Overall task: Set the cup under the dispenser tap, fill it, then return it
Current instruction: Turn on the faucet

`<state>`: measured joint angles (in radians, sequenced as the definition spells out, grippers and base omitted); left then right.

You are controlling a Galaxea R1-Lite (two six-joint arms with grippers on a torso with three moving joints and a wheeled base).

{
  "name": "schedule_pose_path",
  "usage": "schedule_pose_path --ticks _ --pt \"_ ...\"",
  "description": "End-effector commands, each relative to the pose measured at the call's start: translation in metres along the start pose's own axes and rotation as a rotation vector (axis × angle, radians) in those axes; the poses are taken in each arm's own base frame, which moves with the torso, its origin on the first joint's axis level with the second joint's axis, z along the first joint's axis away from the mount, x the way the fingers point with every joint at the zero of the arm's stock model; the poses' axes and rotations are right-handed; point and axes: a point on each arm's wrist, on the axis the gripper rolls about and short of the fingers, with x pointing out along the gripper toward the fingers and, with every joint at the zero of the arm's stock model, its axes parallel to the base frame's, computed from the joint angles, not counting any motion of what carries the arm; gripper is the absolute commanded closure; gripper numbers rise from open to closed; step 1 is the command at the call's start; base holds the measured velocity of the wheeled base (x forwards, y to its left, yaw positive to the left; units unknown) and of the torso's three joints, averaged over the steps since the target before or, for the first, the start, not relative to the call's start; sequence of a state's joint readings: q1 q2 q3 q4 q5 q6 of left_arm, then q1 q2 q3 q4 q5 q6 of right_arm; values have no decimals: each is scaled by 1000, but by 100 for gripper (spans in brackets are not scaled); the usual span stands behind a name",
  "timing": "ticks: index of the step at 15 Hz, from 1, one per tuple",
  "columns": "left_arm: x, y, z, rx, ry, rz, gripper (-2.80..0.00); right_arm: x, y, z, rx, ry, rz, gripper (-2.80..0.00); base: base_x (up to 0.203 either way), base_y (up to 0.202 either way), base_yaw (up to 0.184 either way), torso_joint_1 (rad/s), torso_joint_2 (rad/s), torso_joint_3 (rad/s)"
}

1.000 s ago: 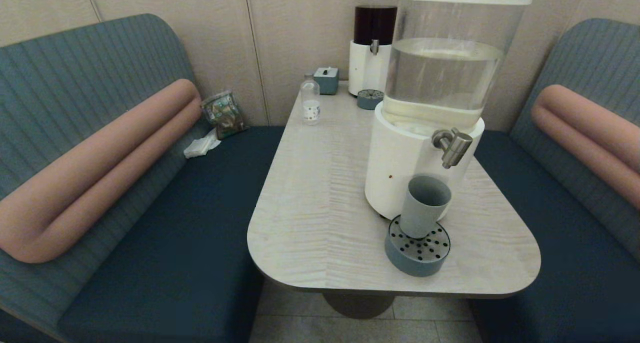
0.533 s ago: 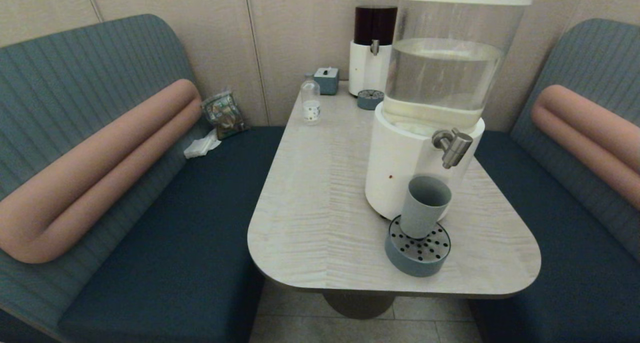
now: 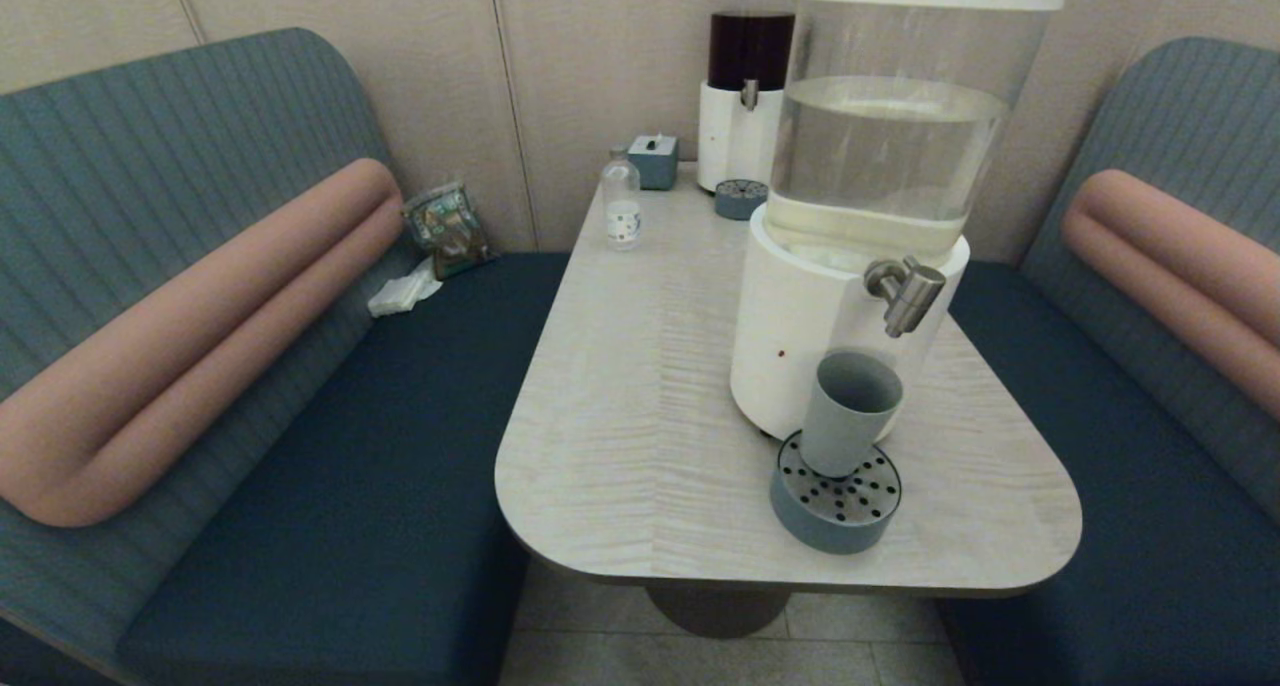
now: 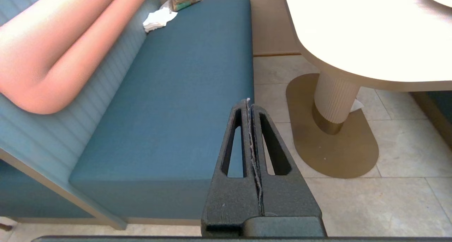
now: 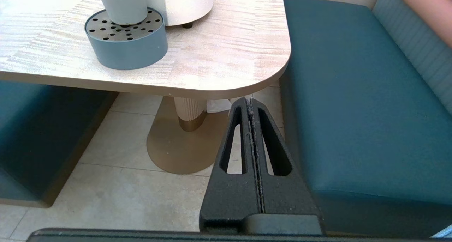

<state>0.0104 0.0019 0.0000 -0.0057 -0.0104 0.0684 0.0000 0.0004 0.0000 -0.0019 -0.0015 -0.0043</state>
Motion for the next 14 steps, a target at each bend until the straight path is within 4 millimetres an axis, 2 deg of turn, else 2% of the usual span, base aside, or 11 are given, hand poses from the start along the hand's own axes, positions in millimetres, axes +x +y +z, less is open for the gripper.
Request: schedule_pose_path --ticks 1,4,8,12,14 --pt "0 0 0 1 -2 0 0 0 0 0 0 -2 0 0 0 0 0 0 0 0" --pt "0 0 0 1 -1 1 0 -2 0 6 0 -24 -9 0 0 0 0 0 0 0" --pt "0 0 0 1 -1 0 0 -13 0 36 2 -97 -6 0 0 0 0 0 0 0" --pt "0 0 0 0 -2 0 0 -29 0 90 2 -153 18 0 0 0 0 0 0 0" --pt "0 0 0 1 -1 2 0 -26 0 120 3 -148 25 0 0 0 0 0 0 0"
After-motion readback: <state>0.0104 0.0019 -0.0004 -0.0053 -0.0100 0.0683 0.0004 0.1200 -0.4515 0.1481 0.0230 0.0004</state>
